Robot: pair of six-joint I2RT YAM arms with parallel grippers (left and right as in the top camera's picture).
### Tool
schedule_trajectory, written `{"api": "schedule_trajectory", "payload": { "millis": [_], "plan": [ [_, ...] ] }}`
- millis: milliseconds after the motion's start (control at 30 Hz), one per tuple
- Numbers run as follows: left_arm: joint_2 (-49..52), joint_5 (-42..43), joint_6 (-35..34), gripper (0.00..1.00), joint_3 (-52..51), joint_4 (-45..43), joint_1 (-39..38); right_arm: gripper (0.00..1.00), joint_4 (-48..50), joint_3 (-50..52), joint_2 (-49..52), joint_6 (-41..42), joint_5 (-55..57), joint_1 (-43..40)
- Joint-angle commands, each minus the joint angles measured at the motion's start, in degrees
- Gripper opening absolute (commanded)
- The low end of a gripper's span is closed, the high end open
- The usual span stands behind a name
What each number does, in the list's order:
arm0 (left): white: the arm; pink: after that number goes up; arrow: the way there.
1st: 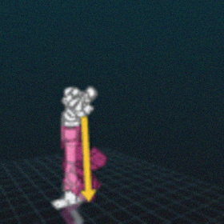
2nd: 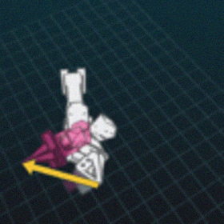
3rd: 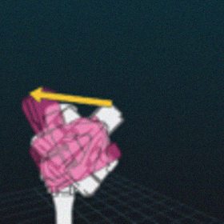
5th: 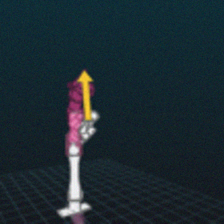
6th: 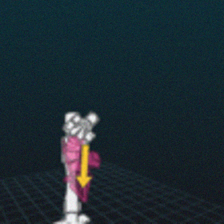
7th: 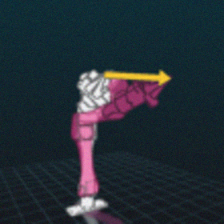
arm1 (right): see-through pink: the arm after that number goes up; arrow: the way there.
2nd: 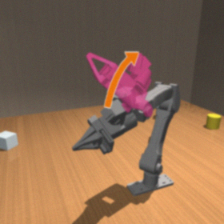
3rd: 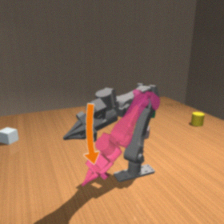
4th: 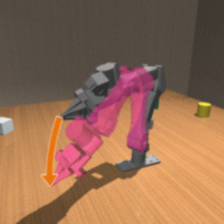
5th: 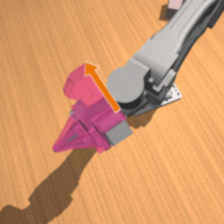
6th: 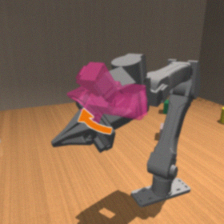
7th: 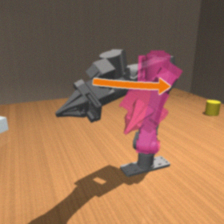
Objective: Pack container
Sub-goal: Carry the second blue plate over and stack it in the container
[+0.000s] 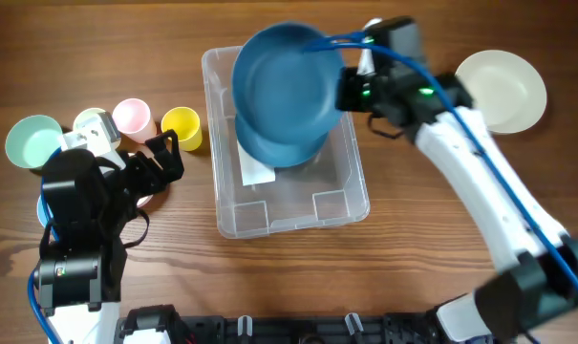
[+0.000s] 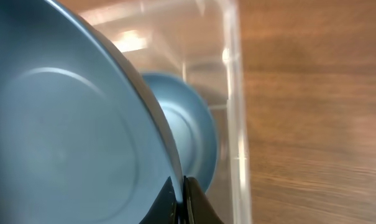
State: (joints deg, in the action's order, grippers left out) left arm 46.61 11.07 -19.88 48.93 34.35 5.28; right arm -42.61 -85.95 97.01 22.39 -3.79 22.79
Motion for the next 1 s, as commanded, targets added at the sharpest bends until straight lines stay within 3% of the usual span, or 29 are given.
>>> {"api": "schedule_trajectory", "payload": {
  "millis": [0,200,267,400,533,567,667,800,967],
  "plan": [
    [0.1,1.1,-0.1,1.00,1.1,-0.2,-0.3,0.04,1.7,-0.4,5.8,-3.2,2.6,1.3],
    [0.1,1.1,-0.1,1.00,1.1,-0.2,-0.3,0.29,2.9,-0.7,7.2,-3.1,5.6,1.4],
    [0.1,1.1,-0.1,1.00,1.1,-0.2,-0.3,0.32,1.5,-1.5,4.9,-2.5,8.9,1.4],
    [0.1,1.1,-0.1,1.00,1.1,-0.2,-0.3,0.30,-3.8,-1.6,-5.5,5.5,21.0,-0.4],
    [0.1,1.1,-0.1,1.00,1.1,-0.2,-0.3,0.07,-15.7,-1.6,-10.0,9.3,19.0,-5.9],
    [0.1,1.1,-0.1,1.00,1.1,-0.2,-0.3,0.05,-21.6,-0.5,-9.4,10.0,15.5,-7.6],
    [0.1,1.1,-0.1,1.00,1.1,-0.2,-0.3,0.05,-24.4,3.8,-8.5,9.9,10.8,-7.8],
    [0.1,1.1,-0.1,1.00,1.1,-0.2,-0.3,0.05,-21.4,11.4,-8.2,7.3,2.1,-7.8],
    [0.1,1.1,-0.1,1.00,1.1,-0.2,-0.3,0.05,-19.2,16.7,-8.1,-1.7,-14.2,-7.4]
  ]
}}
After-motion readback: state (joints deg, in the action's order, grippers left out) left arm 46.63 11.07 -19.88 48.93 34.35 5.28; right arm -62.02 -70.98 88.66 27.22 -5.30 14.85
